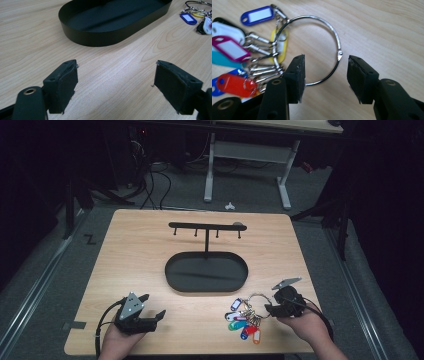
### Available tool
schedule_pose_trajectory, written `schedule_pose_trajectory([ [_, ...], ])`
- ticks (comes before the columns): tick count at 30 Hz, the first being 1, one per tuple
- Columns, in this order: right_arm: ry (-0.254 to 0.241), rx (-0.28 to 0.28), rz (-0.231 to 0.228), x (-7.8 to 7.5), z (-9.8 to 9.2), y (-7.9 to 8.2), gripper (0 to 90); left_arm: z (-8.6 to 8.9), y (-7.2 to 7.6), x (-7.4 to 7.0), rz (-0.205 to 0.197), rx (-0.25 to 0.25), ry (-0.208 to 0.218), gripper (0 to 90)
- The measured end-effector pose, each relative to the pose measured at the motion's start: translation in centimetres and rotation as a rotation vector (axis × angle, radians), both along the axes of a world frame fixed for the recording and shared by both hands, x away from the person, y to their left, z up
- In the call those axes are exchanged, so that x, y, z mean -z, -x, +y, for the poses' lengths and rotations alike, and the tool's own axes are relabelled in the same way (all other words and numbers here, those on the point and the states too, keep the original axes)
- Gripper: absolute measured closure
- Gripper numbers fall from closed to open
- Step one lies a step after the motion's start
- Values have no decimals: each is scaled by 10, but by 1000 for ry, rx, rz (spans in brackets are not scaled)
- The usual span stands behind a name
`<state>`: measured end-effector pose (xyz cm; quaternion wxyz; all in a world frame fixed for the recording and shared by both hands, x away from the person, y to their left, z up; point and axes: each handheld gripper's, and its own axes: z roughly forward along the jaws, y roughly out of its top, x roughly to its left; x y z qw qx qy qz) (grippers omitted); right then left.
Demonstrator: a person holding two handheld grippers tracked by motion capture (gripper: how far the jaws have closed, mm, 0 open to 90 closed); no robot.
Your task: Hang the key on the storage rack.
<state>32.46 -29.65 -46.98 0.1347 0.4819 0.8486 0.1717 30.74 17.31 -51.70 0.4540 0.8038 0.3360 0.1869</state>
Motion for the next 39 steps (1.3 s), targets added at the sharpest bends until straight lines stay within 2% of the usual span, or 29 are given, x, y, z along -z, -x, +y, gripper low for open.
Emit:
schedule_pose_trajectory([
  [5,21,3,55,1,7,-24,519,2,-1,0,3,-3,0,196],
  [6,21,3,55,1,7,-24,519,2,-1,0,3,-3,0,196],
  [8,15,14,85,3,12,-36,531,3,-1,0,1,-9,6,196],
  [12,-9,25,102,0,22,-40,559,3,0,0,1,-8,5,196],
  [15,-8,20,112,-2,29,-41,571,2,-1,0,1,-6,5,197],
  [17,8,5,123,-5,43,-44,651,1,0,0,1,-4,0,197],
  [19,25,-2,124,-4,49,-46,710,1,0,0,-3,-4,-3,197],
  [23,22,-17,143,-1,57,-51,769,1,0,0,-2,-2,-7,197],
  [27,10,18,170,2,62,-56,783,1,0,0,-5,-2,-9,198],
  [29,29,13,178,4,63,-59,798,1,0,0,-6,-1,-10,198],
  [32,24,33,196,6,65,-61,797,1,0,0,-6,-2,-11,198],
  [36,12,66,199,6,67,-64,762,1,0,0,-6,-2,-13,198],
  [39,-13,127,219,6,67,-65,711,1,0,0,-5,2,-15,198],
])
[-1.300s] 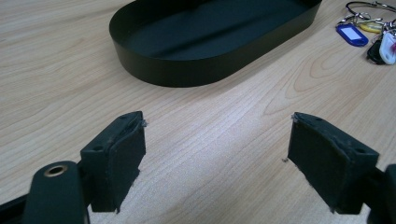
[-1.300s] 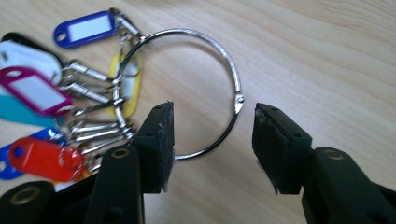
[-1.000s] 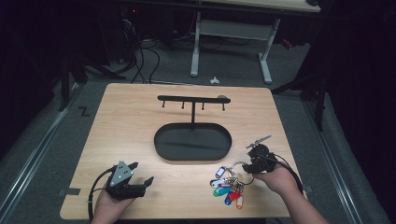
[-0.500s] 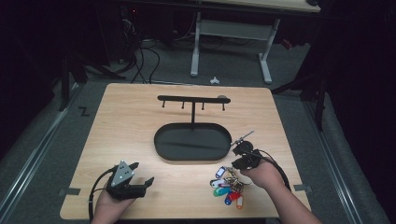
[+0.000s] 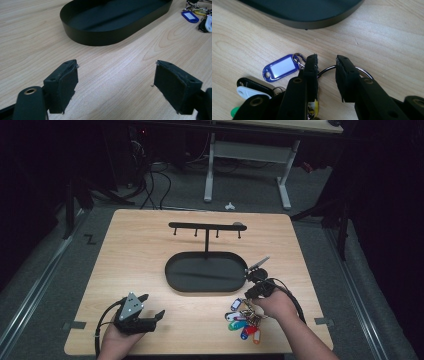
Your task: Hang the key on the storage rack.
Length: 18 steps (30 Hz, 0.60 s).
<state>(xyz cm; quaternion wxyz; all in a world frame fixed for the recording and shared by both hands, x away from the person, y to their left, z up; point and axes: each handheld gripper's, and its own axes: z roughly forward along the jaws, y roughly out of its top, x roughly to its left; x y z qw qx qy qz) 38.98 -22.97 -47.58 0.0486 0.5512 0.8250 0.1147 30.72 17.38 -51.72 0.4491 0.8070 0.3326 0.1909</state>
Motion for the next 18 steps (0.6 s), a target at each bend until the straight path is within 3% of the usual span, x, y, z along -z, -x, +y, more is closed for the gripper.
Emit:
schedule_pose_trajectory([
  [6,-32,45,31,2,-3,-2,709,0,0,0,-3,0,-3,198],
  [18,-59,41,76,10,-2,-1,709,-1,0,0,-4,1,-5,198],
])
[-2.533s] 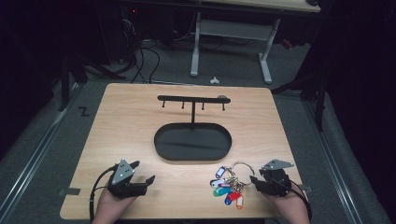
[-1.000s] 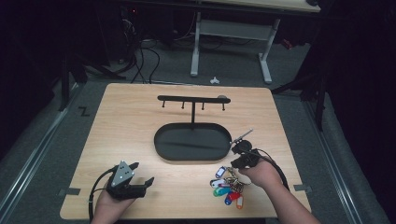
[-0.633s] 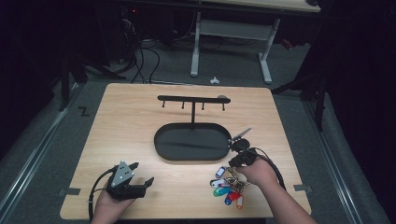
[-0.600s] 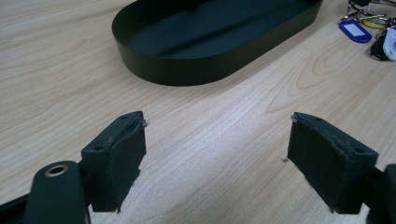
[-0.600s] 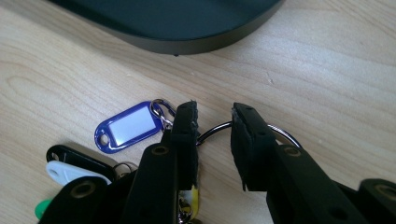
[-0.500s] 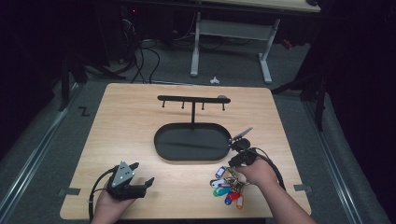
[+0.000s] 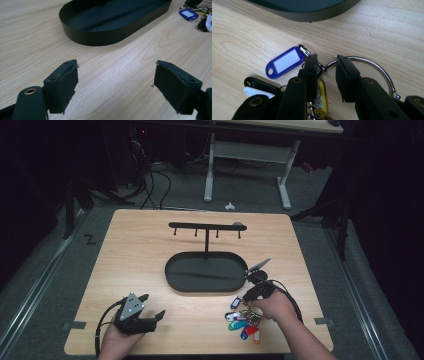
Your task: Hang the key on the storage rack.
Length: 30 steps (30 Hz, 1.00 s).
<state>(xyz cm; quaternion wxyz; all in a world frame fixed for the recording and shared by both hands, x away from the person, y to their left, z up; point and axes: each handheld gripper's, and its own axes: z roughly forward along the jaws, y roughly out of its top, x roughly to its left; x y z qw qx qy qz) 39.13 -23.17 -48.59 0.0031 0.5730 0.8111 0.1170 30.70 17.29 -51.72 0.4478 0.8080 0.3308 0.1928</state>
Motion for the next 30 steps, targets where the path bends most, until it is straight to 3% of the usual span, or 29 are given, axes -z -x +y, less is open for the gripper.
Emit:
schedule_pose_trajectory([
  [18,-20,8,12,4,3,-5,667,1,0,0,-1,0,1,199],
  [25,48,-76,4,3,10,-3,806,0,0,0,3,3,-4,199],
  [30,79,-162,-11,4,9,1,842,0,0,0,3,1,-5,198],
])
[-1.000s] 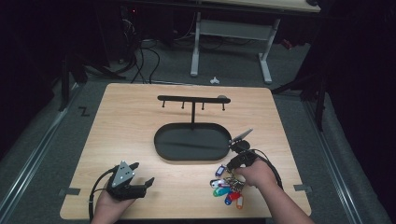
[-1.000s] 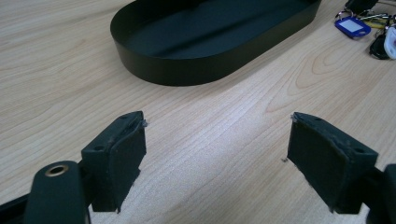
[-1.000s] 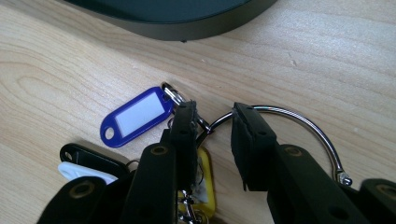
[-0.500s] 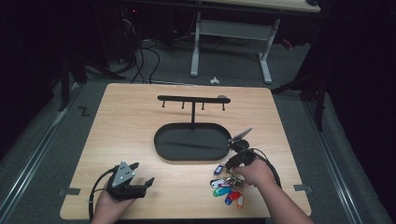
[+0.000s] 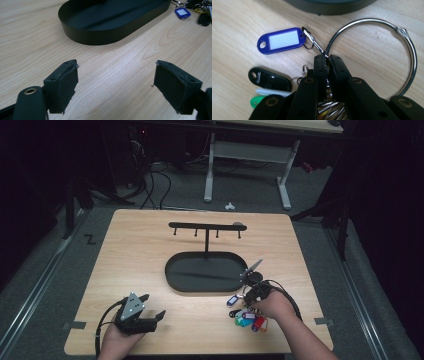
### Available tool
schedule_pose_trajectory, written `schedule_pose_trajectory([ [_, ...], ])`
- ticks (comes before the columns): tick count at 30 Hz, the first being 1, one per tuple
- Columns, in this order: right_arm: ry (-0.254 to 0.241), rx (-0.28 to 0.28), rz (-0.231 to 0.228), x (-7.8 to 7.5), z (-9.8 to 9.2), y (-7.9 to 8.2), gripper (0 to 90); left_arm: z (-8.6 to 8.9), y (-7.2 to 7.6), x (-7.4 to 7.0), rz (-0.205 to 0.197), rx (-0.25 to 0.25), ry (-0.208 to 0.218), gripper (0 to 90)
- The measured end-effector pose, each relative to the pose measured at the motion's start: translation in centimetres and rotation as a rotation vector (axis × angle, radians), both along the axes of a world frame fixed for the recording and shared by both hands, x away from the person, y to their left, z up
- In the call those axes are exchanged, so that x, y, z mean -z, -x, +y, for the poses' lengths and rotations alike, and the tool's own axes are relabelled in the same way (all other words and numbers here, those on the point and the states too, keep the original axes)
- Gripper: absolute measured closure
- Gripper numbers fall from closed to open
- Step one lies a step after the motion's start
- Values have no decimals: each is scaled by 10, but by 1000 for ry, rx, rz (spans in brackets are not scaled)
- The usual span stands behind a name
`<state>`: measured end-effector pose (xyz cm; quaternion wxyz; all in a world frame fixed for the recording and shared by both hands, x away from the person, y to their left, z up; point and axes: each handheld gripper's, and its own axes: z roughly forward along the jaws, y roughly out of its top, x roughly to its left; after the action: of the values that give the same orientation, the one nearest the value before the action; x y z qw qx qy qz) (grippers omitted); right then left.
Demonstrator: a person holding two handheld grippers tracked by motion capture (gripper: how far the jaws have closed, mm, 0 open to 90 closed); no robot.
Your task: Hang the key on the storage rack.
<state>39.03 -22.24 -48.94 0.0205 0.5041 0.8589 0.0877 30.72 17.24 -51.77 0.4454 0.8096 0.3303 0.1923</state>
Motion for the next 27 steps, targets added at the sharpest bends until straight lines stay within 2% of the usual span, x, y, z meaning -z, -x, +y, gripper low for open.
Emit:
schedule_pose_trajectory([
  [3,10,-32,9,0,-3,3,843,1,0,0,0,-2,0,199],
  [5,17,-28,12,0,-5,5,826,0,0,0,0,-2,-1,199],
  [6,18,-22,12,-1,-7,6,772,0,0,0,2,-1,-2,199],
  [8,-11,-3,24,-3,-10,8,696,0,0,1,2,-1,-4,199],
  [11,-28,6,11,-9,-11,12,650,-1,0,1,2,2,-5,199],
  [15,-54,26,-12,-19,-7,8,655,-2,0,1,3,4,-4,199],
  [19,-24,82,-35,-17,-1,-5,719,-2,0,1,5,10,-7,199],
  [21,-1,104,-23,-12,0,-11,719,-2,0,1,6,11,-7,199],
  [24,-1,139,2,-7,1,-16,674,0,-1,1,3,10,-1,200],
  [27,2,125,34,-1,3,-17,652,1,0,0,4,7,3,200],
])
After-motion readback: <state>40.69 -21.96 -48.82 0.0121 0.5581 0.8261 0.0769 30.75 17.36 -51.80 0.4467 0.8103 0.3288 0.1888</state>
